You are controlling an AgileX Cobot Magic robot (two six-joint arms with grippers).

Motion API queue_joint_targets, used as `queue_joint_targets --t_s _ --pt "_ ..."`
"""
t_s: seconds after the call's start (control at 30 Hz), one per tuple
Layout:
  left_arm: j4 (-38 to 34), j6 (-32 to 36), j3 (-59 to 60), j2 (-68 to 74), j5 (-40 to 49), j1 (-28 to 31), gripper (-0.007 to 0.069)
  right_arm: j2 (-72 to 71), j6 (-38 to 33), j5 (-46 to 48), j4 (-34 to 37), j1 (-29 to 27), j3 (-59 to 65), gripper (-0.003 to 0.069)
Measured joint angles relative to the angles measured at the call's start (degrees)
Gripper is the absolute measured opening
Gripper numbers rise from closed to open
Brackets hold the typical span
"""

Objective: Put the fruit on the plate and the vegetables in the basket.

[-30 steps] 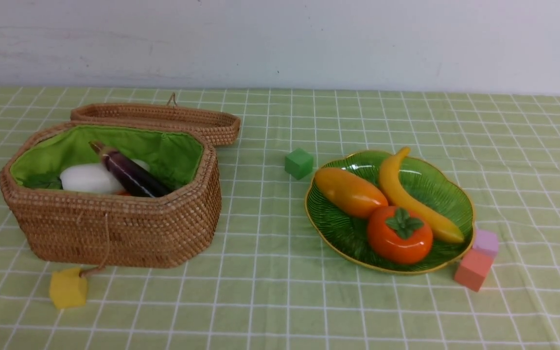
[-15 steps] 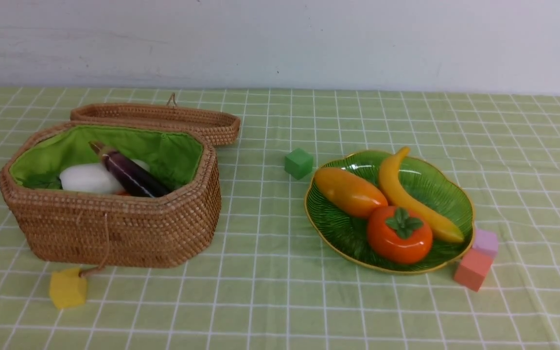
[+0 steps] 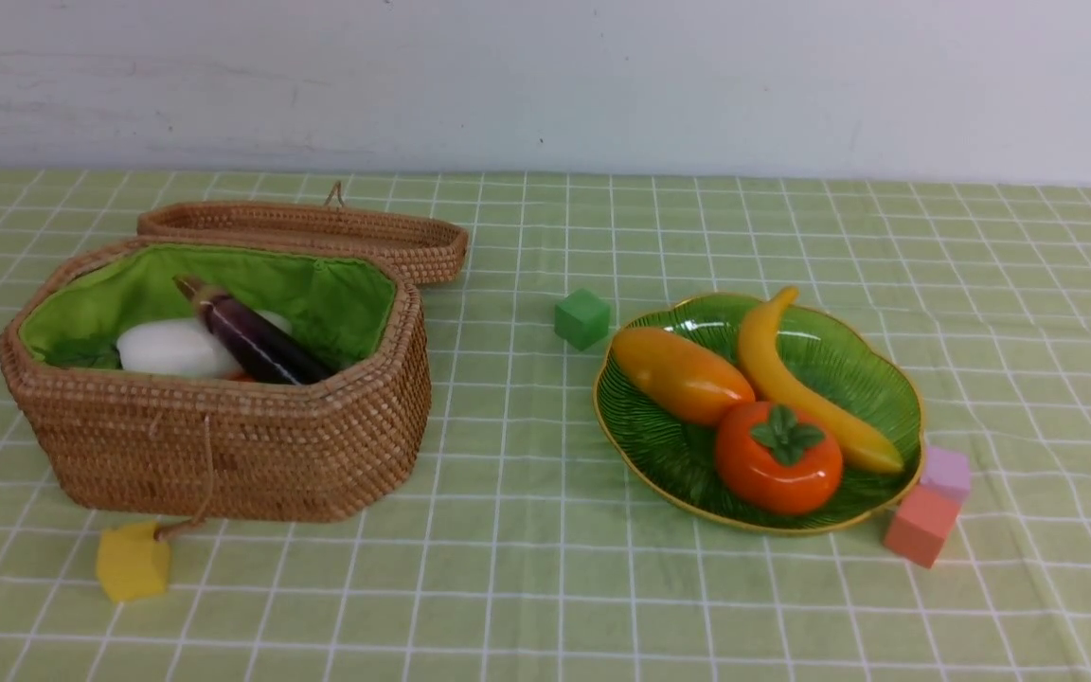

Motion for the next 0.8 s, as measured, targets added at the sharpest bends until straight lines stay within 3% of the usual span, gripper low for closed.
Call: queue_joint_targets --t_s 0.8 --pt "0.05 0.00 0.00 0.00 0.00 0.00 -0.0013 0.00 0.00 0.00 0.00 0.00 0.00 0.0041"
